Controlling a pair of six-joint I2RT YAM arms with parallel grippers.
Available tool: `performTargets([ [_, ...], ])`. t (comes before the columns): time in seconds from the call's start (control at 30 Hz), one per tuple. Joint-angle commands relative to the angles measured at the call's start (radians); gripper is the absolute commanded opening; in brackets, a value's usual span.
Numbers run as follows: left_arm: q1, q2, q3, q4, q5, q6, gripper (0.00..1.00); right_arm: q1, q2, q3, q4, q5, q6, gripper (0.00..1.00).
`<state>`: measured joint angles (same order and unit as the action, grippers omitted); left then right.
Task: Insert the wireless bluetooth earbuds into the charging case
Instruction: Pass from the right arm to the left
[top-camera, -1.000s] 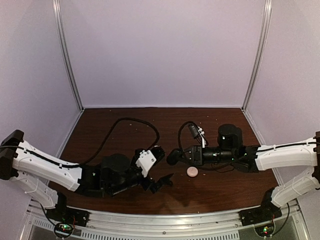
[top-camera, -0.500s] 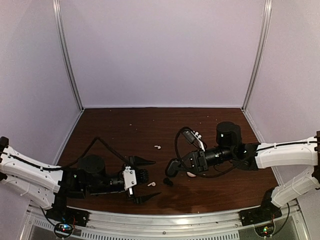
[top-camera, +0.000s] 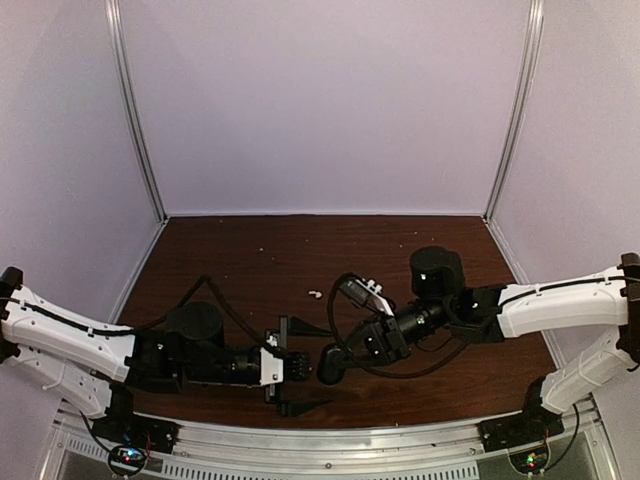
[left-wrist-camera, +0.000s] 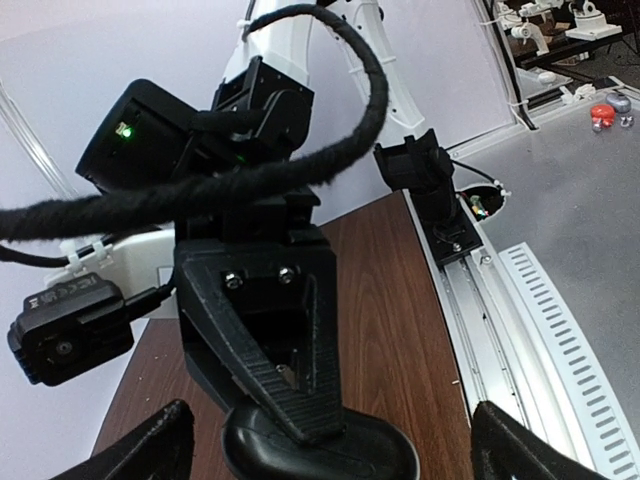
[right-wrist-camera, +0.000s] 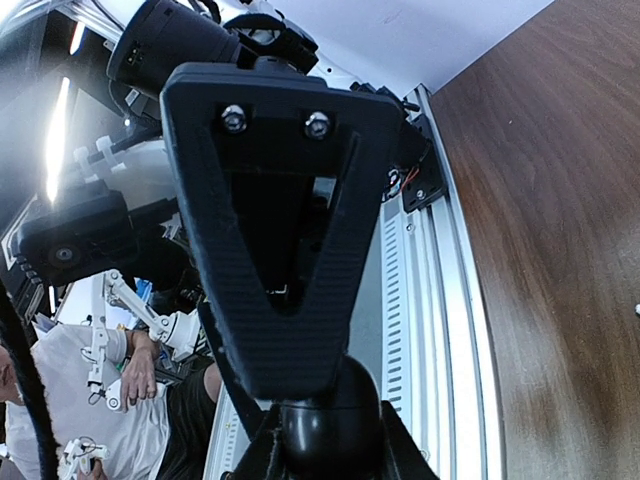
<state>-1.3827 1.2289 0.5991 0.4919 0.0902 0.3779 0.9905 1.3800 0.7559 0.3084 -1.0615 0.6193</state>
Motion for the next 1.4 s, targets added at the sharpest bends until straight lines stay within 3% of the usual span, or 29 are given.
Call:
performTargets([
  [0.0, -0.014, 0.024, 0.038, -0.021, 0.056, 0.034, 0.98, 0.022, 0.007, 0.042, -0.026, -0.042, -0.042, 0.05],
  [0.43, -0.03, 0.022, 0.058, -0.099, 0.076, 0.046, 0.91, 0.049, 0.033, 0.058, -0.046, -0.1, -0.054, 0.04],
  [0.67, -0.035, 0.01, 0.062, -0.113, 0.04, 0.067, 0.77, 0.053, 0.047, 0.061, -0.042, -0.113, -0.053, 0.04],
  [0.77, -0.036, 0.006, 0.058, -0.108, 0.04, 0.06, 0.66, 0.052, 0.049, 0.067, -0.039, -0.118, -0.051, 0.05],
  [0.87, -0.036, 0.001, 0.042, -0.077, 0.033, 0.035, 0.58, 0.053, 0.048, 0.078, -0.059, -0.102, -0.072, 0.16],
  [0.97, -0.035, -0.01, 0.019, -0.033, 0.002, -0.007, 0.55, 0.047, 0.036, 0.102, -0.135, -0.033, -0.139, 0.49],
  [1.07, -0.027, -0.018, 0.015, -0.021, -0.029, -0.062, 0.53, 0.034, -0.013, 0.105, -0.16, 0.04, -0.186, 0.69],
  [1.23, 0.017, -0.021, 0.0, 0.02, 0.006, -0.179, 0.5, 0.006, -0.143, 0.112, -0.228, 0.229, -0.298, 0.8],
  [1.37, 0.062, -0.02, 0.005, 0.036, 0.049, -0.3, 0.49, 0.005, -0.272, 0.066, -0.261, 0.466, -0.4, 0.85],
])
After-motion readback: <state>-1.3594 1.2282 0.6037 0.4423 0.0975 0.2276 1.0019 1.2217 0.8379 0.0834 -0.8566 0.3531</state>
